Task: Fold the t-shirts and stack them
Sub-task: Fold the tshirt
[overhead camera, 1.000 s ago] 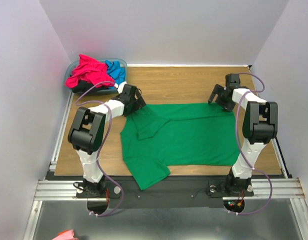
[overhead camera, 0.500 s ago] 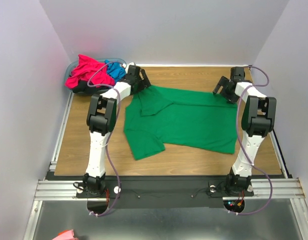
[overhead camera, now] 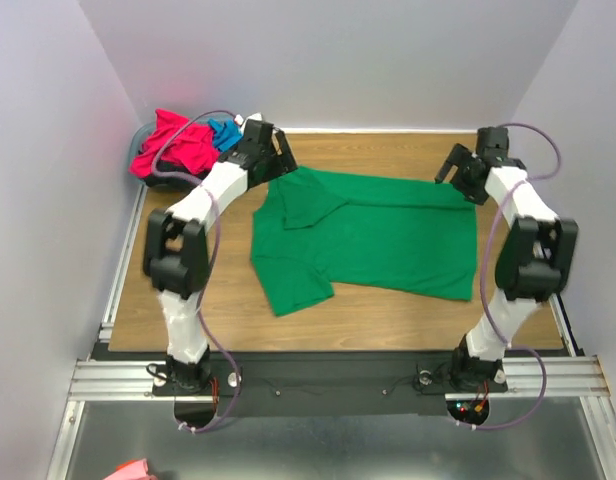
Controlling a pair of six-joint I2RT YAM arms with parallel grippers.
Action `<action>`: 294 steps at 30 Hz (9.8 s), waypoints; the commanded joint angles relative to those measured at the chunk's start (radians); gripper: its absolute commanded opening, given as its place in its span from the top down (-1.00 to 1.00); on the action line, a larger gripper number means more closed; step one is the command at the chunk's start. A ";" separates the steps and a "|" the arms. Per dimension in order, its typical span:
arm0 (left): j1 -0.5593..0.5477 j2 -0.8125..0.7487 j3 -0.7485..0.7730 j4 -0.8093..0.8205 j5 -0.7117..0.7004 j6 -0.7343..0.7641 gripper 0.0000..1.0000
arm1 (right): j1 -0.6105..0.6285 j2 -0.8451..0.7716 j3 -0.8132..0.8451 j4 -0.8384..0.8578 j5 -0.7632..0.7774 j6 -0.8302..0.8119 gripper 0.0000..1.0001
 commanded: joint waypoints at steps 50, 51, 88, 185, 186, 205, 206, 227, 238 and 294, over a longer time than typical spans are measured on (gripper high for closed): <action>-0.480 -1.021 -1.210 0.053 -0.178 -0.504 1.00 | -0.010 -1.131 -1.047 -0.136 0.132 0.510 -1.00; -0.480 -1.021 -1.205 0.053 -0.181 -0.501 1.00 | -0.010 -1.129 -1.051 -0.136 0.129 0.511 -1.00; -0.435 -0.952 -1.061 0.069 -0.216 -0.428 1.00 | -0.010 -1.054 -1.159 0.137 0.057 0.491 0.99; 0.006 -0.093 -0.429 0.336 0.221 0.010 -0.90 | -0.007 -0.002 -0.240 0.223 -0.177 0.168 -1.00; 0.008 -0.072 -0.410 0.322 0.218 0.010 -0.90 | -0.007 0.009 -0.234 0.223 -0.178 0.168 -1.00; 0.005 0.659 0.621 0.136 0.443 -0.203 -0.90 | 0.569 -0.693 -1.164 0.390 -0.192 0.716 -1.00; -0.001 0.665 0.616 0.195 0.456 -0.275 -0.90 | 0.683 -0.775 -1.233 0.428 -0.198 0.809 -1.00; -0.141 0.742 0.700 0.535 0.499 -0.472 -0.94 | 1.234 -0.661 -0.872 0.350 -0.045 0.642 -1.00; -0.135 0.171 0.482 0.296 0.439 -0.180 -0.97 | 1.226 -0.860 -0.766 -0.033 0.264 0.646 -1.00; -0.438 -1.092 -1.309 0.289 0.112 -0.325 -0.97 | 0.563 -0.051 0.067 -0.019 0.190 0.028 -1.00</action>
